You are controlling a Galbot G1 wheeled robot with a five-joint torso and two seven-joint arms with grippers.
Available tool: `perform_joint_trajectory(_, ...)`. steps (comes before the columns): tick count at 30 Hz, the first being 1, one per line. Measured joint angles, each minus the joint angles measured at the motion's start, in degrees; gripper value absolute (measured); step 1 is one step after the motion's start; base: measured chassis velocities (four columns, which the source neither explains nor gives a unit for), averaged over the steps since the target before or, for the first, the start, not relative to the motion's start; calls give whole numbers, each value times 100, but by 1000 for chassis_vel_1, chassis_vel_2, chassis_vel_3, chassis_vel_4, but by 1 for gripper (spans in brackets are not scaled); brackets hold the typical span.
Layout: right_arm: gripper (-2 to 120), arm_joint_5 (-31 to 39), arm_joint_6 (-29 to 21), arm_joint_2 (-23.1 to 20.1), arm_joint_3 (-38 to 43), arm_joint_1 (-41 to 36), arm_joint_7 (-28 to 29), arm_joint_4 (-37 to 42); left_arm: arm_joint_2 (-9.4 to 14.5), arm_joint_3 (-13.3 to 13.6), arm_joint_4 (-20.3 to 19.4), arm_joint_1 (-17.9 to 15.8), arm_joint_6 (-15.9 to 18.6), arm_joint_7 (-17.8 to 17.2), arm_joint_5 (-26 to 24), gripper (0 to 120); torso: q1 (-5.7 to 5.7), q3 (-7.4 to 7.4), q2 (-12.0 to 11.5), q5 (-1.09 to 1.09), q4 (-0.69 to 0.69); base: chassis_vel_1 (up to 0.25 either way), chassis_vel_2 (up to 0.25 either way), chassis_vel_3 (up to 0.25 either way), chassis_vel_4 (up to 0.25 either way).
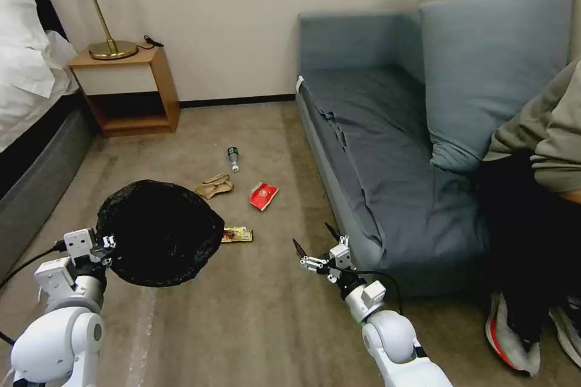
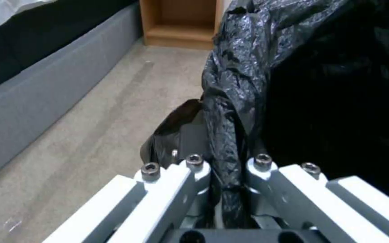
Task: Pick up the trash bin, then pick up the garbage on the floor and place it into the trash bin.
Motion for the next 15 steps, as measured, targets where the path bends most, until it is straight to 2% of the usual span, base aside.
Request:
perform_joint_trajectory(6,100,-4,3,2,-11,4,-1,1,-2,-2,17,-4,-22,-1,19,4,0,0,0,0,0,-68,48,57,-50)
perform_joint_trajectory(11,100,-8,6,10,-24,20,0,2,-10,-9,87,-20,-201,13,129,4,0,0,0,0,0,-45,56,55,-59)
perform_joint_trajectory(13,100,-8,10,12,-30,24,4,2,-21,-12,156,-25,-452,66,181,4,0,0,0,0,0,-56,63,55,-65)
perform_joint_trajectory(15,100,-9,11,14,-31,24,6,2,-22,-13,176,-32,-525,71,180,4,0,0,0,0,0,-71,60,54,-69)
